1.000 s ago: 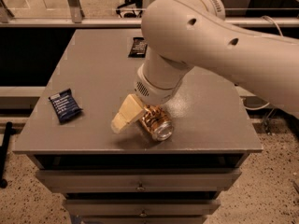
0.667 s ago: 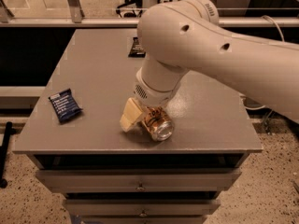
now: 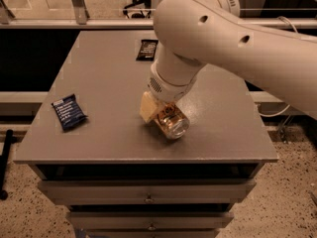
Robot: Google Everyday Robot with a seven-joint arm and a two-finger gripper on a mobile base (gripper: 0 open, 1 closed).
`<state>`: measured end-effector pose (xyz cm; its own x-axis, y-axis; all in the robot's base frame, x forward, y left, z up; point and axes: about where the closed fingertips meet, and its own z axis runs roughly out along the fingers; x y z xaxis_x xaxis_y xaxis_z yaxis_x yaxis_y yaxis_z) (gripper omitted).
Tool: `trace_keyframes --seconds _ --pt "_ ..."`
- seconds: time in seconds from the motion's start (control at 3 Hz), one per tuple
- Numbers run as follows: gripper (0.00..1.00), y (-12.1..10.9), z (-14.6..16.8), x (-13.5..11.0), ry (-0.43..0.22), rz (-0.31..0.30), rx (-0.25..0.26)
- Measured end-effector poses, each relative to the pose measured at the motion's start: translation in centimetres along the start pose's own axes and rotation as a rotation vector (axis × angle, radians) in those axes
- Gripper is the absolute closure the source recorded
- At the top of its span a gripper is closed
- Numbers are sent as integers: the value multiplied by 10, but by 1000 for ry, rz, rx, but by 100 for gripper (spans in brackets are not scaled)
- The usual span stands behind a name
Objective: Place orange can upright
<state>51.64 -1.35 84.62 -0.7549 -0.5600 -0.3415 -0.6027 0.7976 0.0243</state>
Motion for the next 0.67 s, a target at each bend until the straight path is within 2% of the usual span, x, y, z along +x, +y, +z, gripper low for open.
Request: trace_keyframes --seconds 0.33,0.67 --pt "100 -21 -25 -25 -117 -18 -7" --pt "100 -28 -49 -51 -270 -77 -36"
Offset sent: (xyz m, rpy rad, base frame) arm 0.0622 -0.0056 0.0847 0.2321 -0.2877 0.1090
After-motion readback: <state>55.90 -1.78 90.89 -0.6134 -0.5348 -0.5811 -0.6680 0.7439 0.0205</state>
